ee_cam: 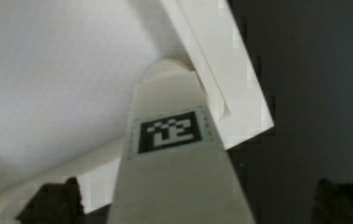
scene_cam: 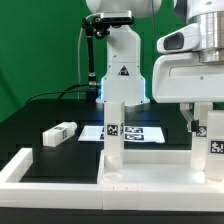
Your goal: Assemble desk
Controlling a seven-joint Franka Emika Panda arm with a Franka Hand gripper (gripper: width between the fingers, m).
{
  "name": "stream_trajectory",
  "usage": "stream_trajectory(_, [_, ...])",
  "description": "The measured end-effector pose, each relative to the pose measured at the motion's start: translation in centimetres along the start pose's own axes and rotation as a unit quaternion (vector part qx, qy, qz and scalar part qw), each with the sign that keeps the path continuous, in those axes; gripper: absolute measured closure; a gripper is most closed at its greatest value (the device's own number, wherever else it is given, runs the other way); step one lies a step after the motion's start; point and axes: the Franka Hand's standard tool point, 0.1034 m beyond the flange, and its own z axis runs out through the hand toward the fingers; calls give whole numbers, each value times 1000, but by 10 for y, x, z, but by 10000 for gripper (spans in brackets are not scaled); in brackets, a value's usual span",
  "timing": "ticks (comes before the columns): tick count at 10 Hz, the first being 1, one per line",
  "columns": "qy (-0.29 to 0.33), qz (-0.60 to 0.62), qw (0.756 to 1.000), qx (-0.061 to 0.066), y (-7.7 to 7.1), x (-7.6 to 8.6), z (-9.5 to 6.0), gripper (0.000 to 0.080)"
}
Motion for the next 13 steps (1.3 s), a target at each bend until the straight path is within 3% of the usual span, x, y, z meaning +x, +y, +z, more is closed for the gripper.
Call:
stream_trajectory(1, [0,13,1000,0,0,0,0,150])
stream_trajectory(3, [0,13,1000,0,0,0,0,408])
stream_trajectory(4, [-1,64,998,-1,1,0,0,408])
stream_trajectory(5, [0,104,995,-2,3,1,1,508])
stream_trajectory(7, [-3,224,975,-6,3,-2,1,508])
stream_trajectory(9, [-12,374,927,-12,3,-4,1,508])
stream_trajectory(11, [-17,538,843,-2,0,-5,2,508])
stream_trajectory(12, [-21,605,796,10,0,-4,3,508])
stream_trajectory(13, [-21,636,771,19,1,-4,3,508])
